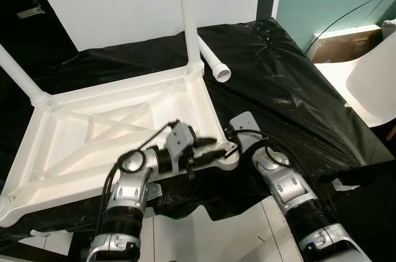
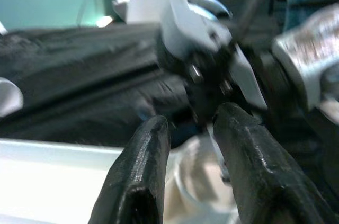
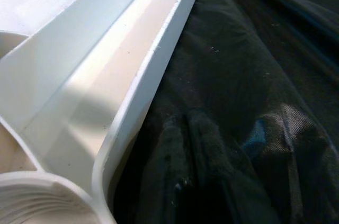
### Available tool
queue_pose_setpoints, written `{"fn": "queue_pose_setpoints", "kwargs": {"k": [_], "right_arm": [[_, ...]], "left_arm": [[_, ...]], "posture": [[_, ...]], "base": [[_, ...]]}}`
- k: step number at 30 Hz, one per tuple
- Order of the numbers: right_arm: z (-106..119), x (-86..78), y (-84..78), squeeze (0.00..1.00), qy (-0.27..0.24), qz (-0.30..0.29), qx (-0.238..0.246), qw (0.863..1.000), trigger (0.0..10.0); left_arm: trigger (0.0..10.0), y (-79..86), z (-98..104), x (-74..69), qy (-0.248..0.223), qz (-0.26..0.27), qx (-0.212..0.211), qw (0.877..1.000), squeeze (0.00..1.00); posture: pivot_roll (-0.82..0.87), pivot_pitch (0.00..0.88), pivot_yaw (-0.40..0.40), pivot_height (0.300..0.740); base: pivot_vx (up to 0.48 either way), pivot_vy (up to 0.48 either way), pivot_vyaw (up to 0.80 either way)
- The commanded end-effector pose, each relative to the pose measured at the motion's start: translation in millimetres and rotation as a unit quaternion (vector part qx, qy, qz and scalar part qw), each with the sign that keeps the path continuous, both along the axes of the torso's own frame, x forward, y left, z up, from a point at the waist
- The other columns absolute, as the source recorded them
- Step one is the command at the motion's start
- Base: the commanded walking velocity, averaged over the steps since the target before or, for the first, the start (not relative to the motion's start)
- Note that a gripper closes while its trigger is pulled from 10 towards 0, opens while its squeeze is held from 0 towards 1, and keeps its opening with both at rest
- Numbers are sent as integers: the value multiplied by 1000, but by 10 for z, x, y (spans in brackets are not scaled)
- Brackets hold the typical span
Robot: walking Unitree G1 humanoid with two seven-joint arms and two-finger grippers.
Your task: Building children table
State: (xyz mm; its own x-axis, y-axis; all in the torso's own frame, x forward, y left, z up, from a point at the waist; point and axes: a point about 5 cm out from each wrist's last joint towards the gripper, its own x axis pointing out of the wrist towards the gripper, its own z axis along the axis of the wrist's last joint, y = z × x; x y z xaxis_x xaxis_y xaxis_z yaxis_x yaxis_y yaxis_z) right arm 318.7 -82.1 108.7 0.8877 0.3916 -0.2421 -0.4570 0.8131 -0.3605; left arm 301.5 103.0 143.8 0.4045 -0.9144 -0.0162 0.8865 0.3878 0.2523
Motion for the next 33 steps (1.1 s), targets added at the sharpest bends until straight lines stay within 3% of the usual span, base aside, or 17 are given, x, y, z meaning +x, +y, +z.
{"fn": "queue_pose_setpoints", "kwargs": {"k": [1, 7, 9, 12, 15, 25, 28, 33], "right_arm": [[-9, -39, 104, 0, 6, 20, 7, 1000, 10000], [25, -44, 96, 0, 3, 18, 9, 1000, 10000], [62, -55, 47, 0, -10, 3, 13, 1000, 10000], [85, -68, 8, 0, -21, -10, 16, 1000, 10000], [134, -104, -161, 0, -51, -75, 27, 996, 10000], [246, -113, -409, 0, -102, -142, 39, 984, 10000], [290, -118, -441, 0, -119, -148, 41, 981, 10000], [387, -177, -505, 0, -164, -156, 38, 973, 10000]], "left_arm": [[10000, 88, 14, 56, -4, 80, -32, 996, 0], [10000, 136, 79, 78, -1, 121, -94, 988, 0], [10000, 198, 80, 103, 1, 174, -127, 977, 0], [10000, 238, 72, 113, 3, 202, -142, 969, 0], [10000, 365, 24, 123, 15, 272, -173, 947, 0], [10000, 516, -140, 97, 52, 353, -178, 917, 0], [10000, 540, -177, 81, 56, 365, -175, 913, 0], [10000, 553, -290, -21, 62, 363, -148, 918, 0]], "posture": [[-117, 0, 92, 740], [-120, 0, 94, 740], [-120, 0, 95, 740], [-119, 0, 95, 740], [-117, 0, 95, 740], [-123, 0, 101, 740], [-123, 0, 101, 740], [-124, 0, 102, 740]], "base": [[0, 0, 0], [0, 0, 0], [0, 0, 0], [0, 0, 0], [0, 0, 0], [0, 0, 0], [0, 0, 0], [0, 0, 0]]}}
